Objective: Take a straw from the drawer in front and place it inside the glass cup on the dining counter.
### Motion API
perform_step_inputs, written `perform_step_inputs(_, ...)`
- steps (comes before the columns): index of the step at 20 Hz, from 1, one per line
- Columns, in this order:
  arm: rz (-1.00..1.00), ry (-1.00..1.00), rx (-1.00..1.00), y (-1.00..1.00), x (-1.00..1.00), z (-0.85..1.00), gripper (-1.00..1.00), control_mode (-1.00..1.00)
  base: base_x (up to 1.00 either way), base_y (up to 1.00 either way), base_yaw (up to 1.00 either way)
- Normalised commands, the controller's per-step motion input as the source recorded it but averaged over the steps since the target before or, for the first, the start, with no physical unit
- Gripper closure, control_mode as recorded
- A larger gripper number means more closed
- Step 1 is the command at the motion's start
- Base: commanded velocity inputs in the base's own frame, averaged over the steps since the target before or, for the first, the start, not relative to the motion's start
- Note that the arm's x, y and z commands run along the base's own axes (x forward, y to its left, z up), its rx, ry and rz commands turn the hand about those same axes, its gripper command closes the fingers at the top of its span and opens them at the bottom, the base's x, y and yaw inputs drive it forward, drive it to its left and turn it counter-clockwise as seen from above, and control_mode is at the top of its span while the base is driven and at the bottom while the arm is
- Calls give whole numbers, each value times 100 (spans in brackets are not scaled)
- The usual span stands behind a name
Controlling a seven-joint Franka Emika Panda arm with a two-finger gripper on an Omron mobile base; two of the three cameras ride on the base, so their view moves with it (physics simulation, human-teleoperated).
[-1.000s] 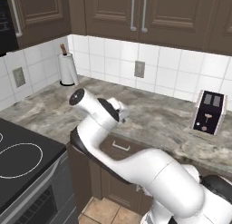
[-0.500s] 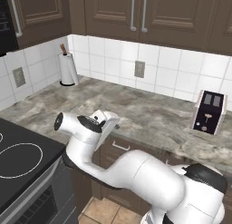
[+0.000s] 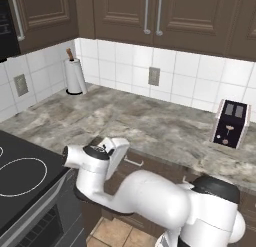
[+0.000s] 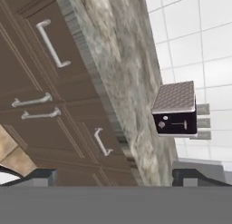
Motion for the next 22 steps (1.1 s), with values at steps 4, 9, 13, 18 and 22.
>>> perform_step_inputs(4,0,-9,-3,-32,8,-49,-100,-100,0,0,0)
perform_step_inputs(9,0,-9,-3,-26,15,-46,-100,-100,0,0,0)
perform_step_inputs(13,0,-7,-7,-3,19,-41,-100,-100,0,0,0)
perform_step_inputs(18,0,-5,-10,-7,24,-33,-100,-100,0,0,0)
perform_step_inputs(22,0,-5,-6,0,31,-24,-100,-100,0,0,0)
